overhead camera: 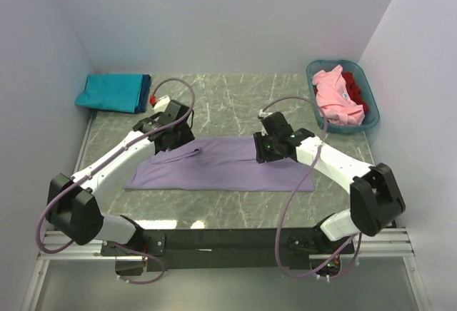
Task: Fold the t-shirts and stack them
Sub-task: Fold the tshirt
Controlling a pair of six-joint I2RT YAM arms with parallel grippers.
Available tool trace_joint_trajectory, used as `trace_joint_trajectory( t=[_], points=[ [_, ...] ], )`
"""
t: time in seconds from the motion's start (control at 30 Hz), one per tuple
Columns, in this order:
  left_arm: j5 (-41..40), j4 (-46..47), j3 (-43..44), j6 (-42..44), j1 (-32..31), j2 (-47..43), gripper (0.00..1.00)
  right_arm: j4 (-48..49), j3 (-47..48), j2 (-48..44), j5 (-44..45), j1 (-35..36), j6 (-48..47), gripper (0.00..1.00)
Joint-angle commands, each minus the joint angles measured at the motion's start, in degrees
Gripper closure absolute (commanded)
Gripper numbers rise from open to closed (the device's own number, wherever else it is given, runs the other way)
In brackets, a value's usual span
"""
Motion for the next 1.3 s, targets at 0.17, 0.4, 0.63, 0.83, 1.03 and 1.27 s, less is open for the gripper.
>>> trace_joint_trajectory(
  t=[0.17, 0.4, 0.63, 0.83, 1.03, 1.27],
  points=[
    [2.82, 2.34, -12.05, -2.6, 6.15, -0.32, 0.51, -8.49, 4.52, 9.75, 5.8, 5.05, -3.94, 0.52],
    [5.36, 2.96, -9.77, -0.14, 6.94, 7.68, 0.52, -10.6, 4.7, 14.85, 6.42, 8.48, -3.86, 0.54],
    [8.09, 2.87, -6.17, 3.28, 9.48, 18.65, 0.53, -12.71, 5.92, 18.9, 6.25, 11.2, -4.21, 0.54],
    [8.36, 3.05, 2.61, 6.62, 10.72, 29.63, 0.55, -15.17, 7.95, 20.31, 4.31, 13.05, -6.14, 0.54],
    [8.71, 2.78, 18.52, 15.3, 10.54, 42.65, 0.52, -17.1, 10.49, 21.71, 2.3, 14.9, -7.81, 0.54],
    [10.03, 3.57, 33.56, 29.99, 10.54, 50.84, 0.46, -19.47, 19.26, 26.45, -7.29, 18.93, -9.75, 0.57]
  ],
)
